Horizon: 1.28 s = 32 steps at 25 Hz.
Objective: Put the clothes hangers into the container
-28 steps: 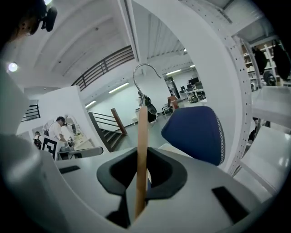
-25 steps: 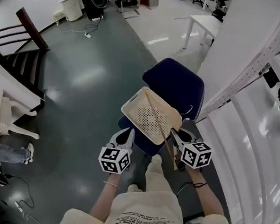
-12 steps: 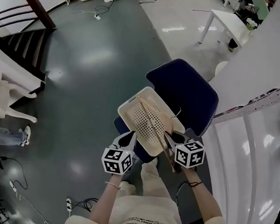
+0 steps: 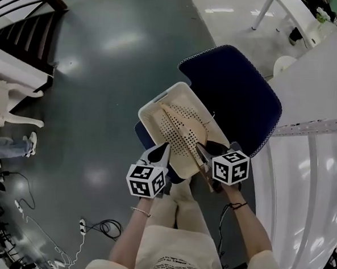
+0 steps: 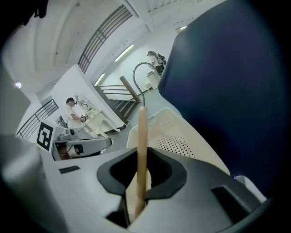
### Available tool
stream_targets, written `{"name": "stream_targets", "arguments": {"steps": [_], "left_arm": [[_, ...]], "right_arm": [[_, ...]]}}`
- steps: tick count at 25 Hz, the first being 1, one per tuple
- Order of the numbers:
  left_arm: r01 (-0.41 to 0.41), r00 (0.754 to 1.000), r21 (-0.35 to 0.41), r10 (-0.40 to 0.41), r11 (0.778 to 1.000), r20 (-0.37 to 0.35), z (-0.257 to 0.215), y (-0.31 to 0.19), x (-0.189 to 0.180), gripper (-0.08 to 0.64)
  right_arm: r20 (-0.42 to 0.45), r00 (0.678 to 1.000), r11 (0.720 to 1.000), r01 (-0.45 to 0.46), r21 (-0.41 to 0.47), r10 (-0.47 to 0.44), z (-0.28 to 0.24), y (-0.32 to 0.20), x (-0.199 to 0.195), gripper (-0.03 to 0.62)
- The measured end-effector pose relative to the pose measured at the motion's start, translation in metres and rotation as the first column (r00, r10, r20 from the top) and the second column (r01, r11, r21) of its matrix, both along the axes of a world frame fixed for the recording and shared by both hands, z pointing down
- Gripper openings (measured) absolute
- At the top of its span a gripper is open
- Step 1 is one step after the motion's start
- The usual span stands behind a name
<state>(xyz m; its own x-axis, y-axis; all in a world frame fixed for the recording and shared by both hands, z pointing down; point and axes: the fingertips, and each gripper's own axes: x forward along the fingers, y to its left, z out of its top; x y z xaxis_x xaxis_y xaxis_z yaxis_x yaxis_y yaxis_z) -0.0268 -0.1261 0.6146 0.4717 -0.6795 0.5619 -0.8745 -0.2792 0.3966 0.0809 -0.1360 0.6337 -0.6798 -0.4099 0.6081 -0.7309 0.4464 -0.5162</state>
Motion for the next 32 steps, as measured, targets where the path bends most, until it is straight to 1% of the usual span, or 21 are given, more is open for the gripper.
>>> {"name": "stream_targets", "arguments": {"steps": [6,10,16,19,23,27,32], "left_arm": [[-0.013,1.000,-0.031,0.013,0.999,0.003,0.020,0.001,0.013,0.021],[-0.021,1.000,-0.053,0.022,0.998,0.009,0.033,0.002,0.018,0.021],[-0.038,0.999,-0.087,0.039,0.996,0.015,0.048,0.006,0.027,0.021],[-0.039,0.999,-0.093,0.040,0.995,0.013,0.052,0.005,0.030,0.021],[-0.041,0.999,-0.094,0.042,0.995,0.007,0.055,0.003,0.033,0.021],[-0.046,0.999,-0.101,0.045,0.994,-0.004,0.056,0.003,0.035,0.021],[-0.052,0.999,-0.112,0.051,0.992,-0.011,0.063,0.001,0.036,0.021]], "right_arm": [[0.058,0.998,0.998,-0.030,-0.057,0.033,0.024,0.001,0.022,0.054],[0.091,0.996,0.997,-0.008,-0.072,0.015,0.030,-0.005,0.018,0.055],[0.101,0.995,0.987,0.006,-0.159,0.011,0.046,-0.012,0.011,0.060],[0.086,0.996,0.983,0.011,-0.181,0.004,0.055,-0.014,0.008,0.063],[0.053,0.999,0.984,0.005,-0.179,0.004,0.062,-0.019,0.007,0.066],[-0.017,1.000,0.983,-0.016,-0.181,0.013,0.072,-0.020,0.011,0.084],[-0.072,0.997,0.985,-0.022,-0.172,0.010,0.081,-0.025,0.007,0.098]]}}
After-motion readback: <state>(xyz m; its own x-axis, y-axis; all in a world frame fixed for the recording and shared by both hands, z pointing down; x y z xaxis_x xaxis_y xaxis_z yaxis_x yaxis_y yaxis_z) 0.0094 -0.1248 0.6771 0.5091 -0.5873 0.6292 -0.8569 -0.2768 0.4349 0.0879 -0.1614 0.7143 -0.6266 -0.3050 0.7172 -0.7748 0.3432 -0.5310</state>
